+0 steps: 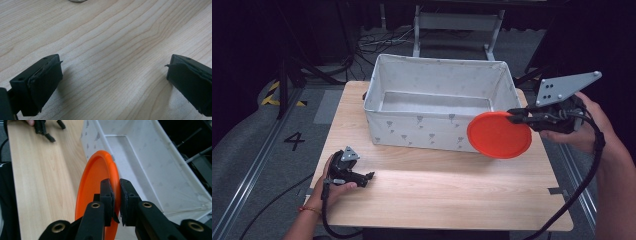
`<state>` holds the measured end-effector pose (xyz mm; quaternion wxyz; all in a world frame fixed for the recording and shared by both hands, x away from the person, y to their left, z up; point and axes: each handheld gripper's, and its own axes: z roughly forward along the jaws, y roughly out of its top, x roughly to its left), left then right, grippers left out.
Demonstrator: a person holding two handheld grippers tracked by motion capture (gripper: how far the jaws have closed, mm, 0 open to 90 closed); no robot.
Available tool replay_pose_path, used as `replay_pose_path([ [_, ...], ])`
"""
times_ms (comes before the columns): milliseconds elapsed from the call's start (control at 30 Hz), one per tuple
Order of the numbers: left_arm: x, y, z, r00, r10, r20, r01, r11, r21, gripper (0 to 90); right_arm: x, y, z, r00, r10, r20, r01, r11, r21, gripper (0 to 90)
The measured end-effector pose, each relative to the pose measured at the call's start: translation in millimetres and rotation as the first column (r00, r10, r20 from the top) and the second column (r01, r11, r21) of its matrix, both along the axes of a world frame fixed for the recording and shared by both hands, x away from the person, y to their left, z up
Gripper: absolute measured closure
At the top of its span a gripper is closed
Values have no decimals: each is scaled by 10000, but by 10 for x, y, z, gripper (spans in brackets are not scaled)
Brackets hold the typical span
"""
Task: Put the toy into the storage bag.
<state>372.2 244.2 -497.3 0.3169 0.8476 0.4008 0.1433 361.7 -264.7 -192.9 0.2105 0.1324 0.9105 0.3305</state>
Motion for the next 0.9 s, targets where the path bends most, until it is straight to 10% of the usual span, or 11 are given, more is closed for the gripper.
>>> replay_pose_path([
  [467,-4,-1,0,10000,26,-13,-26,10000,-11,6,312,46,400,9975,-579,407,571,9982,196,820],
  [900,-5,0,0,10000,26,-14,-26,10000,-10,6,810,6,364,9865,-1303,993,1286,9914,239,820],
])
